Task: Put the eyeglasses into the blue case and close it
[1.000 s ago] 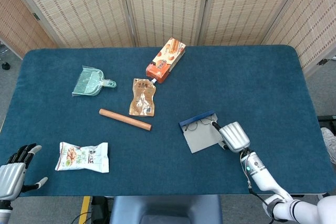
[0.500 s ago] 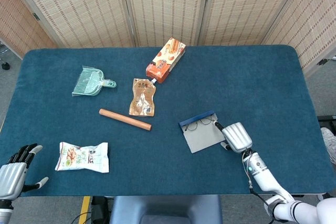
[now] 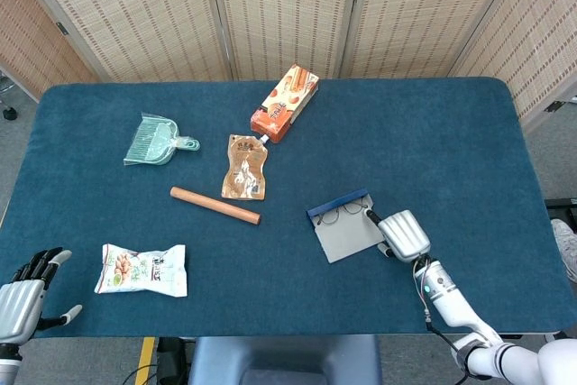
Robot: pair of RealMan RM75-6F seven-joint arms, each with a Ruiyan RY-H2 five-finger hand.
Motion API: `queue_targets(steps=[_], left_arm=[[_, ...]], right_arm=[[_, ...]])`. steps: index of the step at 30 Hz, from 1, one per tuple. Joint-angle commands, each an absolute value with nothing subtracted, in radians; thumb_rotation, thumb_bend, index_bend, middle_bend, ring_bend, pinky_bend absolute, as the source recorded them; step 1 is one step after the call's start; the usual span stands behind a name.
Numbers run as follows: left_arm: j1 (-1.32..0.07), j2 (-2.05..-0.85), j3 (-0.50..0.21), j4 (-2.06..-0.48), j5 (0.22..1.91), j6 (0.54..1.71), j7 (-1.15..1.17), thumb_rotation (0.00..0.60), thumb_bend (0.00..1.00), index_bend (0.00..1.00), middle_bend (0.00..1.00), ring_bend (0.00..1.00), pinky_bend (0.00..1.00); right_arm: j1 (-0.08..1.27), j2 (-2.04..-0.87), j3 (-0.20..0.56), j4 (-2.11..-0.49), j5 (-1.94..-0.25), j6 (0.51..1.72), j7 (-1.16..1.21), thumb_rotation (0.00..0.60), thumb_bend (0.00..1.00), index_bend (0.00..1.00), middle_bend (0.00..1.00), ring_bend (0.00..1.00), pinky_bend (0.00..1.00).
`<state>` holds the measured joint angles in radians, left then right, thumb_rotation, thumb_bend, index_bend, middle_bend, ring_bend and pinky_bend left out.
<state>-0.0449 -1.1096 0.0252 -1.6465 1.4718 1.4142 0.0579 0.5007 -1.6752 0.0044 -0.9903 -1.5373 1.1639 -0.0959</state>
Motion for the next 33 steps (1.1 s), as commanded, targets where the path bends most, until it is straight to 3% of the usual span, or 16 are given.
queue_targets(steps=[1,6,14,33], left_arm=[[-0.045,-1.109,0.025,-1.646,1.472,1.415,0.058,0.6,0.2,0.18,0.13,0.1,0.22],[-0.046,-1.11,0.026,-1.646,1.472,1.413,0.058,0.6,0.2,0.18,0.13,0.1,0.22],[-0.043,-1.107,0.026,-1.644,1.469,1.416,0.055,0.6,0.2,0.18,0.13,0.1,0.22],[-0.042,-1.103,0.026,-1.642,1.462,1.412,0.055,0.6,0.2,0.18,0.13,0.1,0.22]], right_arm=[[0.501,-1.677,0.005,-0.986,-1.539,1.163,-0.094,0.6,0.18,0.23,0.94,1.0,1.0],[0.508,-1.689,0.013,-0.971,-1.544,1.167,-0.092,0.6,0.2,0.23,0.94,1.0,1.0],[0.525,-1.701,0.024,-0.954,-1.559,1.173,-0.078,0.6,0.34,0.24,0.95,1.0,1.0],[0.599,-1.715,0.064,-1.001,-1.567,1.139,-0.073,0.6,0.38,0.27,0.95,1.0,1.0]])
